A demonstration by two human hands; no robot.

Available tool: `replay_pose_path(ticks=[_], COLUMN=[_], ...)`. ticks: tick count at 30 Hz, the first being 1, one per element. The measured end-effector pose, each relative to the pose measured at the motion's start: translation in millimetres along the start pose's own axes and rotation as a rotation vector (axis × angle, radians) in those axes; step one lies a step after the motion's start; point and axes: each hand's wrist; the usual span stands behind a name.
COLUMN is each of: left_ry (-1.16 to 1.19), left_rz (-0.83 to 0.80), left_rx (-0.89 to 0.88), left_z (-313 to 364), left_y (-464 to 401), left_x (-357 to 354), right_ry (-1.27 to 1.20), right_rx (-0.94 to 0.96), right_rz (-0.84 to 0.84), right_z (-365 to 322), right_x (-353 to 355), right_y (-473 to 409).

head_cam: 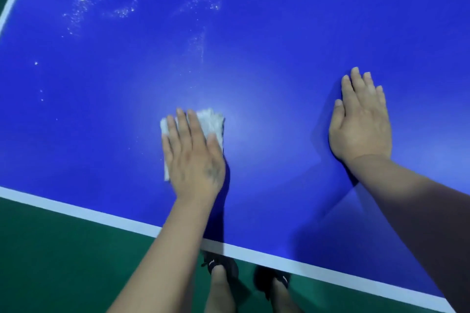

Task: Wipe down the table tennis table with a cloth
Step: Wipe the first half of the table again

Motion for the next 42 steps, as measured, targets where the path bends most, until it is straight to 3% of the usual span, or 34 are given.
replay_pose_path(ticks=[4, 9, 13, 17, 22, 26, 30, 34, 42], left_ry=[0.053, 0.076, 0.061, -0.006, -0.030, 0.029, 0.022, 0.038, 0.015], left_rz=[0.025, -0.031, -0.087, -0.096, -0.055, -0.034, -0.032, -0.112, -0.150], left_rx=[-0.154, -0.453, -0.458, -0.389, -0.203, -0.108, -0.300, -0.521, -0.542], left_z=[50.5, 62.3, 11.9, -38.7, -74.0, -42.5, 6.8, 8.6, -84.4], left_y=[-37.2, 54.4, 118.9, 125.9, 50.5, -22.4, -17.2, 47.5, 86.3], left_x=[-16.3, -12.5, 2.6, 14.1, 19.1, 7.7, -1.9, 1.0, 24.0], right_ry=[0.018, -0.006, -0.063, -0.024, -0.003, 0.004, -0.037, -0.031, -0.019], right_rx=[0.013, -0.027, 0.055, 0.018, -0.006, -0.015, -0.020, -0.019, -0.002], right_rz=[0.011, 0.050, 0.040, -0.039, -0.043, -0.037, -0.006, -0.004, 0.001], right_z=[0.8, -24.2, -83.4, -107.0, -108.4, -110.4, -109.5, -110.4, -108.9], right_x=[-0.9, 2.7, -0.1, -9.1, -9.2, -10.8, -12.0, -12.8, -14.1], right_y=[-0.1, 11.3, 43.1, 76.0, 75.5, 75.8, 75.3, 74.9, 75.7])
Point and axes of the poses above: each hand's wrist, its own y-axis away from the middle knuckle, its own x-axis out of the back of the hand, z = x × y, and after that the axes turned 4 degrees about z, right-handed
